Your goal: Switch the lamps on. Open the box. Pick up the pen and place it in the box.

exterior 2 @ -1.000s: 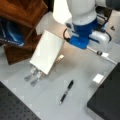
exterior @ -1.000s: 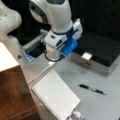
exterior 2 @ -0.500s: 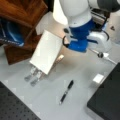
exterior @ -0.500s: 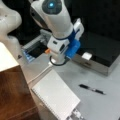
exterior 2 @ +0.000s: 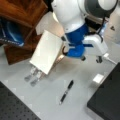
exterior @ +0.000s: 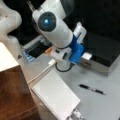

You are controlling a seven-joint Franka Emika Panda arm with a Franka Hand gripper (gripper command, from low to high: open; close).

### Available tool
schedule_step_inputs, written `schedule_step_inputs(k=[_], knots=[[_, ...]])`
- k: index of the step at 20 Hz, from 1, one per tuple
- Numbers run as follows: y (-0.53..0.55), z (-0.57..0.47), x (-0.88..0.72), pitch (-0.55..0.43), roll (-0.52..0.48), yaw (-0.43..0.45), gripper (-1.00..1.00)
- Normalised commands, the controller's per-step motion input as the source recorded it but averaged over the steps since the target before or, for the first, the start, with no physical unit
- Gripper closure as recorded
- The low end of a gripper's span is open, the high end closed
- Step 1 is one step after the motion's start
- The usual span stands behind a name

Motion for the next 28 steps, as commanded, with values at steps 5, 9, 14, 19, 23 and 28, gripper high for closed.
schedule_step_inputs(k=[5,9,14,19,23,28], knots=[[0.02,-0.02,0.41,0.017,0.255,0.028,-1.0],[-0.07,-0.06,0.32,0.021,0.285,0.085,-1.0],[-0.12,-0.09,0.23,0.037,0.35,0.064,-1.0],[-0.13,-0.12,0.14,0.06,0.375,0.052,-1.0],[-0.12,-0.16,0.08,0.033,0.406,0.055,-1.0],[-0.07,-0.2,0.06,0.007,0.36,0.04,-1.0]])
